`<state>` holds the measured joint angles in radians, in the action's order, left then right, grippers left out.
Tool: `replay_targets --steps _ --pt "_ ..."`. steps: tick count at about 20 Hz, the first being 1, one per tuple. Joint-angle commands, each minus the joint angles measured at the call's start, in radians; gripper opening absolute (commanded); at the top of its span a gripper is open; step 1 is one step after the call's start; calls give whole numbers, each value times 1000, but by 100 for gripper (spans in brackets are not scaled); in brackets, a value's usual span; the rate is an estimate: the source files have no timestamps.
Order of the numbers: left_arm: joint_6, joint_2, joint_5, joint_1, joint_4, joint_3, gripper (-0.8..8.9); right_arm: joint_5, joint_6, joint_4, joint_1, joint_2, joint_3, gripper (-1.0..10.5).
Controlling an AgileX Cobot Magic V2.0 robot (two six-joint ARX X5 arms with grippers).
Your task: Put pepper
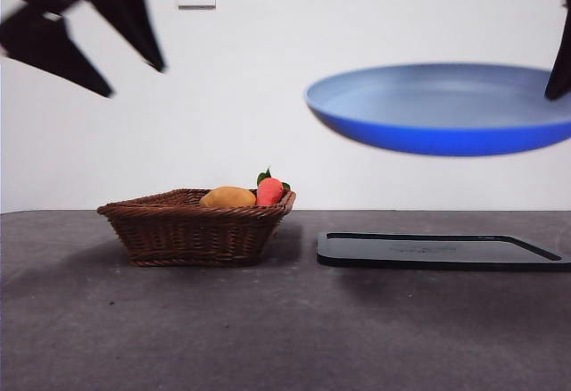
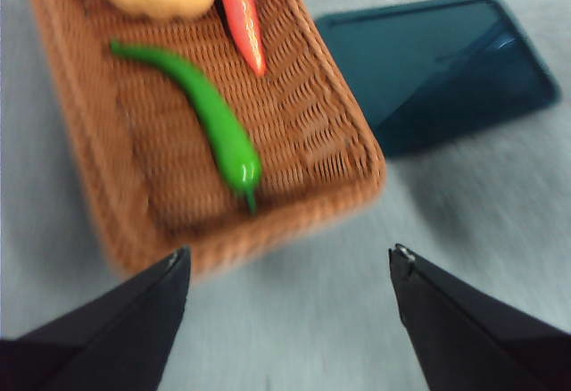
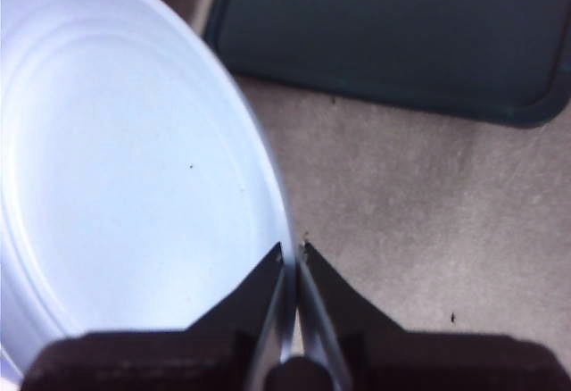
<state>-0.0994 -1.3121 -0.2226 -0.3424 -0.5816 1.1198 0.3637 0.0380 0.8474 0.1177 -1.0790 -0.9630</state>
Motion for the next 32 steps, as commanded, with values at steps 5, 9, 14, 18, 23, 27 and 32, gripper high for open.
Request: replay_targets --steps 5,9,14,18,23,27,32 --pt "-2 -407 146 -52 -67 344 388 4 47 26 1 113 -14 4" --pt "-2 -601 170 -56 -101 487 388 2 60 42 1 178 -14 4" --pt "-3 -728 198 -68 -74 504 388 2 59 58 1 196 -14 4" --pt "-2 -764 227 -85 -44 504 387 3 58 59 1 196 -14 4" --pt "-2 -768 247 -90 -39 504 387 3 51 59 1 196 -14 4" --pt "-3 -785 241 -90 -47 504 387 3 47 59 1 196 -14 4" --pt "-6 -805 246 -90 -50 504 387 3 40 58 1 196 -14 4"
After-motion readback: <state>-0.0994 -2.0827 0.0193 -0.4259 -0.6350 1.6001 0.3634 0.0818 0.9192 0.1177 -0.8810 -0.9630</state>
